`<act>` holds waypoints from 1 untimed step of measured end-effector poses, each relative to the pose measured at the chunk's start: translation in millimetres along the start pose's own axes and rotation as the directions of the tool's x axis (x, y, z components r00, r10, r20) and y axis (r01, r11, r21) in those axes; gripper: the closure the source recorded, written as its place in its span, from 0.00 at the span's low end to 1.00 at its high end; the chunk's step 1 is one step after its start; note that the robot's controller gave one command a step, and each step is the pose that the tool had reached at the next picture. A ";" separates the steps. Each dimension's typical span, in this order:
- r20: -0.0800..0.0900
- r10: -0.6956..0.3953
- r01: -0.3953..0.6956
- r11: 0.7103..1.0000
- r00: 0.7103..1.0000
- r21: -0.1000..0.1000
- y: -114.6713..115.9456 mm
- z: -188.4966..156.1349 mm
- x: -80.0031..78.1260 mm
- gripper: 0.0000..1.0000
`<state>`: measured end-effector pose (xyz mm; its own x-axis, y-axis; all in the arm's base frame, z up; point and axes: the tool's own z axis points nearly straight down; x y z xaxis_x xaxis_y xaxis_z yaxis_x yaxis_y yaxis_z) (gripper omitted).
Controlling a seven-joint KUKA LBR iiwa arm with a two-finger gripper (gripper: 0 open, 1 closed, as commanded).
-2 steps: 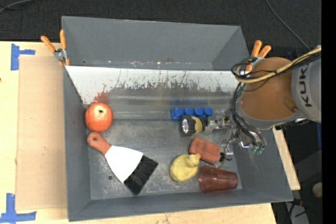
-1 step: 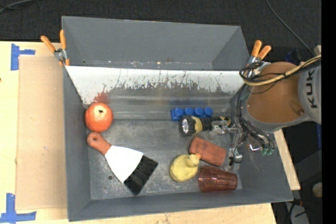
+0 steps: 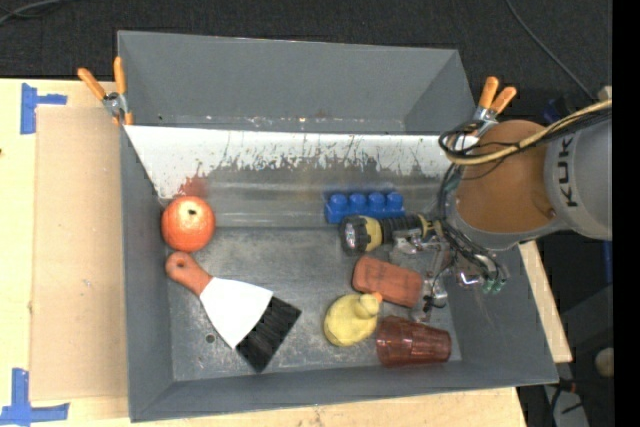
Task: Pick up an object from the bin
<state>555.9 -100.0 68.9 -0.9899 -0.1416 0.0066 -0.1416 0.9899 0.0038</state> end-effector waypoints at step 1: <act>0.010 -0.015 0.015 1.000 1.000 0.004 20.9 -1.4 7.6 1.00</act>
Offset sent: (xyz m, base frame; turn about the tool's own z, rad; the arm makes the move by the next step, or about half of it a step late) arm 0.0000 0.0000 0.0000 0.0000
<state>545.4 -80.4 70.4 -0.9877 -0.1565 -0.0039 -0.1565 0.9877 0.0002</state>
